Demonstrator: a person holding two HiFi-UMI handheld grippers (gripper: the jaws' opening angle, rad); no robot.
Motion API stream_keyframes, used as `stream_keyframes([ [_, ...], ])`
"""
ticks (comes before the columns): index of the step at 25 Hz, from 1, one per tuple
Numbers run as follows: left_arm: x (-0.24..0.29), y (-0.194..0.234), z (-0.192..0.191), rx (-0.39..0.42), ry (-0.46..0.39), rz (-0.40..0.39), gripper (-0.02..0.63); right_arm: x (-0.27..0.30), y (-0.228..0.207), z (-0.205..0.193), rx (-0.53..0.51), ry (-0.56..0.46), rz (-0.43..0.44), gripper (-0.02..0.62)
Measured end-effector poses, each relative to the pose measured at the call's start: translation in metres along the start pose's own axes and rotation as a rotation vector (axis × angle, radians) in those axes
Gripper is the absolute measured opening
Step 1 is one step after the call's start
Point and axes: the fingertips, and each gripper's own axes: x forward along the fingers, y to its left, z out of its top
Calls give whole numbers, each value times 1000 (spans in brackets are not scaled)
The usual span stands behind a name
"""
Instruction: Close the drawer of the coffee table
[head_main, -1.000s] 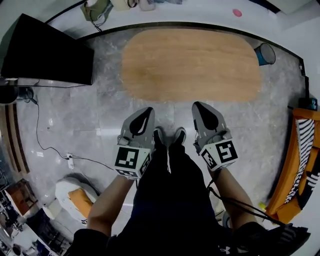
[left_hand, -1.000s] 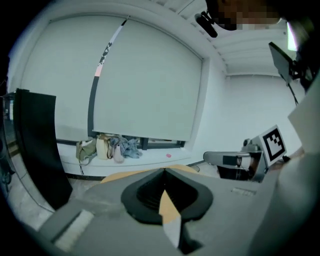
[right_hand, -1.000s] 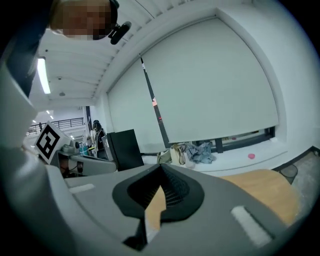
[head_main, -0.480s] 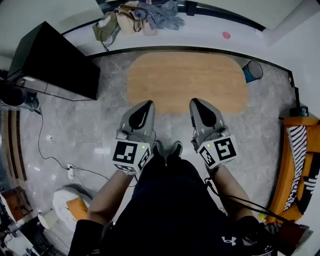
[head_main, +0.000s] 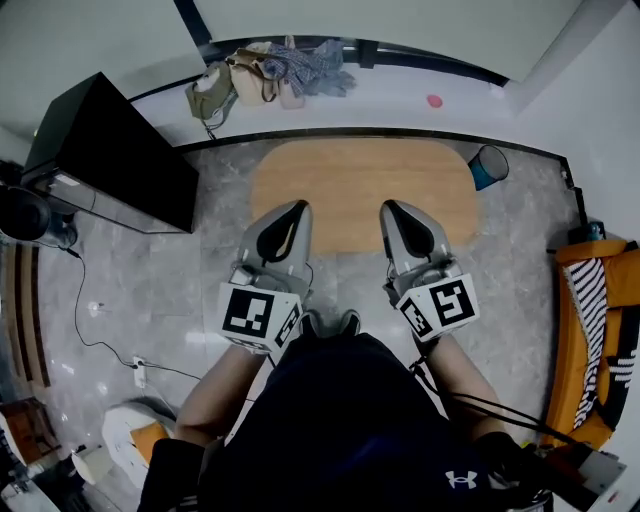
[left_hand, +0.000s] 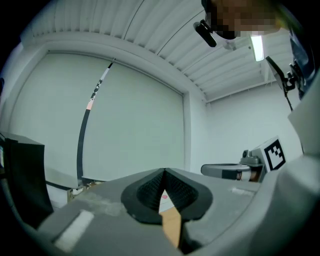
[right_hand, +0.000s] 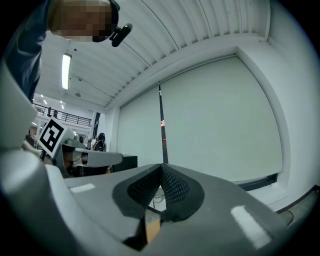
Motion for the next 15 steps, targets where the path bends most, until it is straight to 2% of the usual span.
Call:
stream_keyframes([
  [6, -1, -9, 21, 18, -60, -26, 2, -3, 8, 20, -51, -40, -1, 0],
  [15, -12, -11, 24, 15, -65, -14, 2, -9, 9, 28, -61, -39, -13, 0],
])
